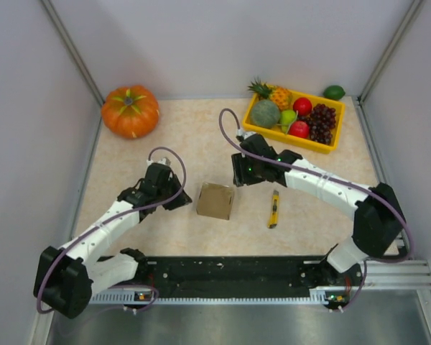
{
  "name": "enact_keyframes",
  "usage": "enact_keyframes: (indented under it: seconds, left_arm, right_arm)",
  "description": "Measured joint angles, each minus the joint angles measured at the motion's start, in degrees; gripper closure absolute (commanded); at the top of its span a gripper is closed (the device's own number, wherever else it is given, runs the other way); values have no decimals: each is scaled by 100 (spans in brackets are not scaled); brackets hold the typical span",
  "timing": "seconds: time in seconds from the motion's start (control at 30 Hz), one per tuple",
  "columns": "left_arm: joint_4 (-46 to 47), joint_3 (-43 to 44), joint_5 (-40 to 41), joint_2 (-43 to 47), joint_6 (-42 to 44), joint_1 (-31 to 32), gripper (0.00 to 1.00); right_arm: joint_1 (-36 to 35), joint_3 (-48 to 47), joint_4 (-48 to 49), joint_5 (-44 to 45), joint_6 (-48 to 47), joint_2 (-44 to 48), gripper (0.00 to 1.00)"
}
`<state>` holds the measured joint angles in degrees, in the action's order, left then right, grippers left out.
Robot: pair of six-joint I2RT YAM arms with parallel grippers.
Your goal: Unpack the express box
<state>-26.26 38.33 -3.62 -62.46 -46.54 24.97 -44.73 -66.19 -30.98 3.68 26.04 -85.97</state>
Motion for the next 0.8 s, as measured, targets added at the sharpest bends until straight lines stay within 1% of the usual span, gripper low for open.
enact_keyframes:
  seconds: [0.13, 0.27, 0.37, 0.47, 0.6, 0.8]
  left_arm:
    - [-20, -251, -568, 306, 317, 348, 78]
    - [-31, -367, -1012, 127, 529, 577, 79]
    - [81, -404, -1248, -129, 586, 651, 76]
    - [273, -404, -1384, -452, 603, 697, 77]
    - [350, -369, -1222, -835, 597, 702, 75]
    - [308, 28, -824, -1174, 645, 522, 73]
  right_arm:
    - [107, -647, 22, 11, -57, -754, 51]
    - [116, -1069, 31, -59, -35, -1558, 51]
    - [116, -1172, 13, -114, 9, -1982, 51]
    - [114, -1176, -15, -177, 26, -2131, 52]
    - [103, -1115, 24, -280, 61, -2098, 51]
    - [-22, -498, 0, -389, 129, -1703, 51]
